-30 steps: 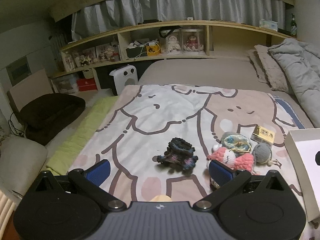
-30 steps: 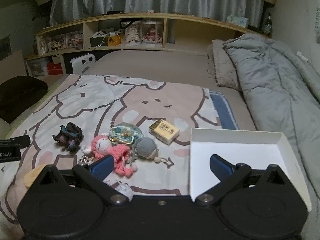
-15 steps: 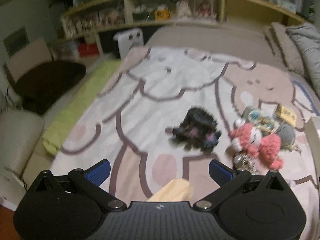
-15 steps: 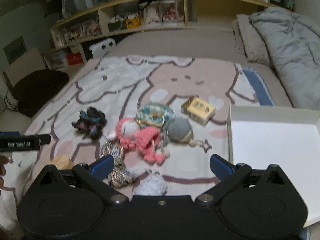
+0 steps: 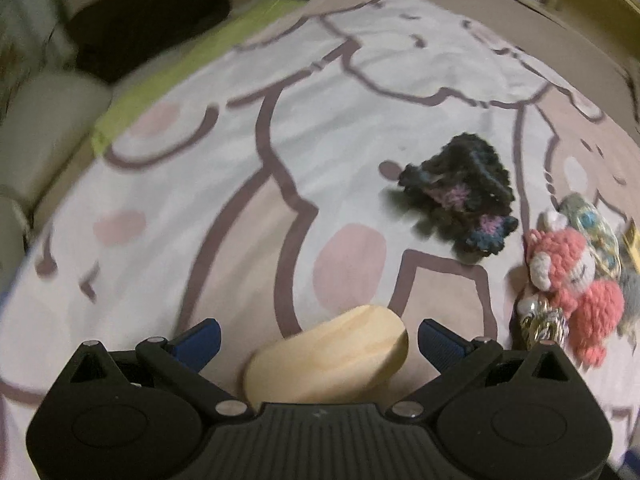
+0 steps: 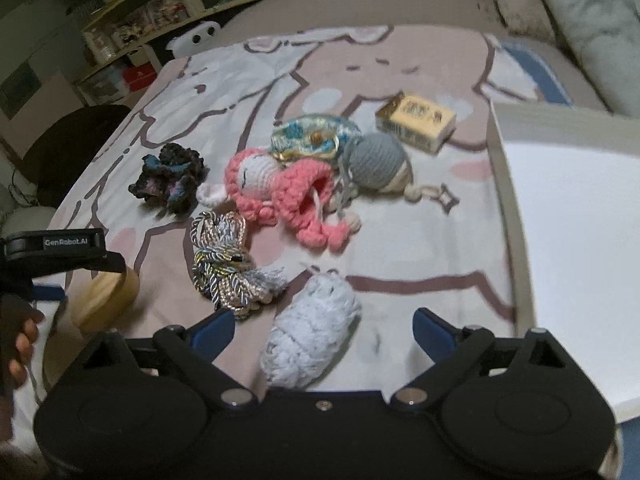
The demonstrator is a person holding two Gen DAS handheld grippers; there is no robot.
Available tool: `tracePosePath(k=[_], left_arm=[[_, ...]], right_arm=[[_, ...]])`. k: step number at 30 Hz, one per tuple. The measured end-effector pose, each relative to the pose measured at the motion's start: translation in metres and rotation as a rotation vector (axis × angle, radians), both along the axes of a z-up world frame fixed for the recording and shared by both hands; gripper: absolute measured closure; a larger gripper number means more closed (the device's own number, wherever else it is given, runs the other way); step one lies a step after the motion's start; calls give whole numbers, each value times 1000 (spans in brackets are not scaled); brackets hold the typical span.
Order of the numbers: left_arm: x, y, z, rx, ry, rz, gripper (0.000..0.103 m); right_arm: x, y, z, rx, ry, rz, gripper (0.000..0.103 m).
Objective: Organize objects
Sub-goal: 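Lower the left tool onto the wooden oval block while the right tool closes on the white fluffy crochet piece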
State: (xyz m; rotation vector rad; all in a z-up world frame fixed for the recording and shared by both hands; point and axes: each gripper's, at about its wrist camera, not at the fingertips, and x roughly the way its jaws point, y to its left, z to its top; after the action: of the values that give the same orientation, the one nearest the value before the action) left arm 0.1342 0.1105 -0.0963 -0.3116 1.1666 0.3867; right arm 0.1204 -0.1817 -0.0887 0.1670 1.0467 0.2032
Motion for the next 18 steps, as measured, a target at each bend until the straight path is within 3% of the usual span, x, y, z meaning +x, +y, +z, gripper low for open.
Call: tracePosePath(k=[7,13,18], left_arm=[[-3,4,-11,-80,22,174,0],[-15,17,-13,-197,5,350,0],[-20,22,-15,-238,2,401,3]], right_arm=[[9,2,-19,106,108,-51,21],[12,8,-27,187,162,-67,23],[15,9,-30,171,166,-75,31]])
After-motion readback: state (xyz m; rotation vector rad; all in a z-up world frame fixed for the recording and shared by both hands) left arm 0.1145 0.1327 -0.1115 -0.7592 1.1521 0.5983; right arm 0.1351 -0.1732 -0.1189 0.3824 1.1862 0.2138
